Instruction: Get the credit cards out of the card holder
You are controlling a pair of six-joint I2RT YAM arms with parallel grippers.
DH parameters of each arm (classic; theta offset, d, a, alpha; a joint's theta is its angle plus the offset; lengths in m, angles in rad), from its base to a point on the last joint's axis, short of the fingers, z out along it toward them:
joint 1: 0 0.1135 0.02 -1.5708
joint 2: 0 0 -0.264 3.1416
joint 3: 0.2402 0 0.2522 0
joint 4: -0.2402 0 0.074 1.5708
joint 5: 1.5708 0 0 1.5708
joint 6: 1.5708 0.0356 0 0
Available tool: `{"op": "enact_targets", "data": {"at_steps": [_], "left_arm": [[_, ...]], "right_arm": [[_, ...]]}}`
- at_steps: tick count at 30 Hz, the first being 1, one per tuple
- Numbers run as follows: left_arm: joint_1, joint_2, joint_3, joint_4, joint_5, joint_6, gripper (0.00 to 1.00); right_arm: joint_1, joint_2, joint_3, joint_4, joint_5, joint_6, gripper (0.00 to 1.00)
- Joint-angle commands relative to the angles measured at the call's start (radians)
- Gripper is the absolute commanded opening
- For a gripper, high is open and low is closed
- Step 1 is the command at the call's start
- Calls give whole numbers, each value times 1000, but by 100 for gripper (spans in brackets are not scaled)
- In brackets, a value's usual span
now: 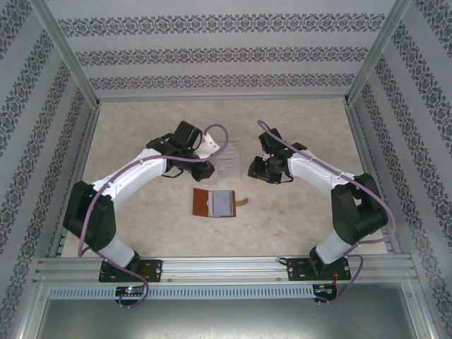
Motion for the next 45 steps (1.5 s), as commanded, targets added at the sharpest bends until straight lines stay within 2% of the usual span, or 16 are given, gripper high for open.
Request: {"op": "enact_targets", "data": {"at_steps": [1, 6, 11, 23, 40, 45], "left_arm": [[12, 86, 105, -126, -27, 193, 0], [11, 199, 280, -222, -104, 317, 0], [11, 321, 444, -280, -135, 430, 0], [-12, 576, 762, -435, -105, 583, 0], [-40, 658, 803, -575, -69, 656, 0], [-49, 720, 876, -643, -57, 663, 0]], "right_arm": [[-27, -37, 26, -47, -15, -47, 39], [-50, -58, 22, -57, -14, -56, 39], [-61, -70, 8, -59, -11, -57, 39], [-64, -120, -34, -57, -1, -30, 39], [-64, -147, -70, -55, 8, -17, 40], [-65, -140, -69, -54, 6, -22, 40]]}}
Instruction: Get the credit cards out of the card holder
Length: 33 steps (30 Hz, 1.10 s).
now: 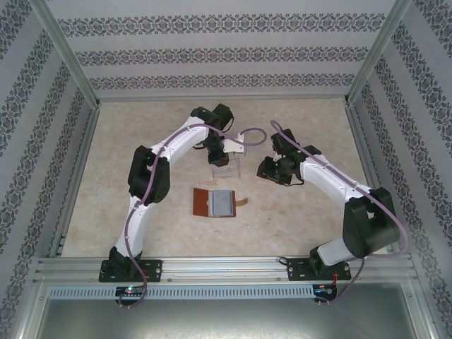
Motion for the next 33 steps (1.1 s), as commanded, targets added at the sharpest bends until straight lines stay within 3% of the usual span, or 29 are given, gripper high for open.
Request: {"op": "enact_targets", "data": {"at_steps": [1, 5, 16, 24, 30, 33], "left_arm": [[-19, 55, 71, -118, 29, 43, 0], [-27, 109, 140, -173, 5, 46, 2], [-31, 79, 166, -123, -45, 12, 25], [-30, 46, 140, -46, -84, 6, 24], [-31, 58, 140, -27, -99, -1, 18], [-28, 57, 140, -25, -100, 2, 10]], "right_arm": [[-9, -13, -8, -12, 8, 0, 40], [-9, -11, -10, -10, 7, 2, 40], [-7, -19, -3, -14, 5, 6, 40], [-8, -32, 1, -22, 6, 3, 40], [-8, -39, -3, -20, 10, 4, 40], [-7, -36, -3, -18, 8, 4, 40]]}}
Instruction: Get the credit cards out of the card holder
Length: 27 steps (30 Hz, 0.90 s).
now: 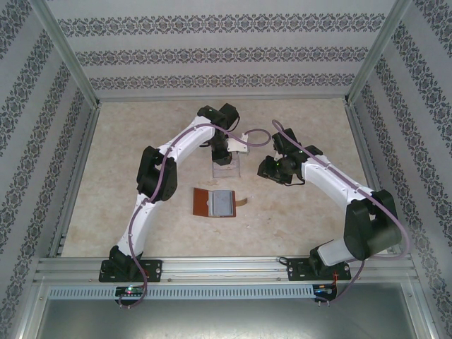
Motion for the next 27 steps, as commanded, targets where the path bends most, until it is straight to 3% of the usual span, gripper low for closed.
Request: {"op": "enact_targets", "data": {"at_steps": [1, 6, 27], "left_arm": [[-12, -39, 0, 11, -3, 7, 7], [-9, -31, 22, -46, 46, 30, 0], [7, 113, 244, -293, 145, 80, 0]], "right_arm": [[-7, -18, -3, -17, 8, 5, 40], [-7, -17, -3, -14, 5, 6, 40], [0, 2, -7, -7, 7, 9, 39]]}}
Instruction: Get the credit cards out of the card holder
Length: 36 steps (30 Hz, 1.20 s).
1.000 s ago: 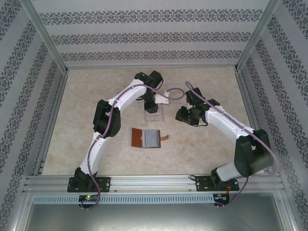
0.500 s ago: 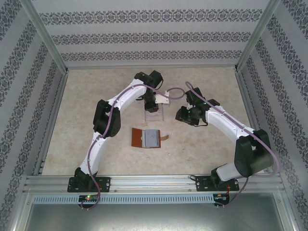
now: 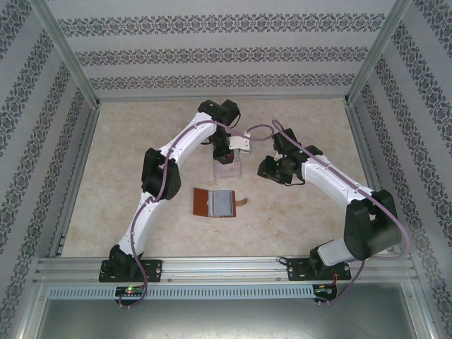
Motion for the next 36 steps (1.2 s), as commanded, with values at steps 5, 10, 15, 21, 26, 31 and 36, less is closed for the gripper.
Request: {"op": "enact_targets", "data": {"at_steps": [5, 10, 15, 21, 26, 31, 36], "left_arm": [[11, 42, 34, -91, 46, 33, 0], [11, 54, 34, -114, 76, 45, 0], [11, 71, 35, -116, 36, 38, 1], [15, 64, 58, -115, -11, 38, 18], [20, 28, 69, -75, -22, 34, 25], [21, 14, 69, -36, -60, 25, 25], [21, 23, 62, -24, -105, -2, 16]], "right_arm": [[3, 9, -4, -4, 6, 10, 39], [5, 11, -2, -4, 8, 8, 39], [4, 17, 1, -4, 8, 8, 39], [11, 16, 12, -12, 8, 8, 39], [16, 16, 19, -15, 12, 8, 39], [19, 14, 18, -13, 14, 11, 39], [22, 14, 17, -13, 14, 10, 39]]}}
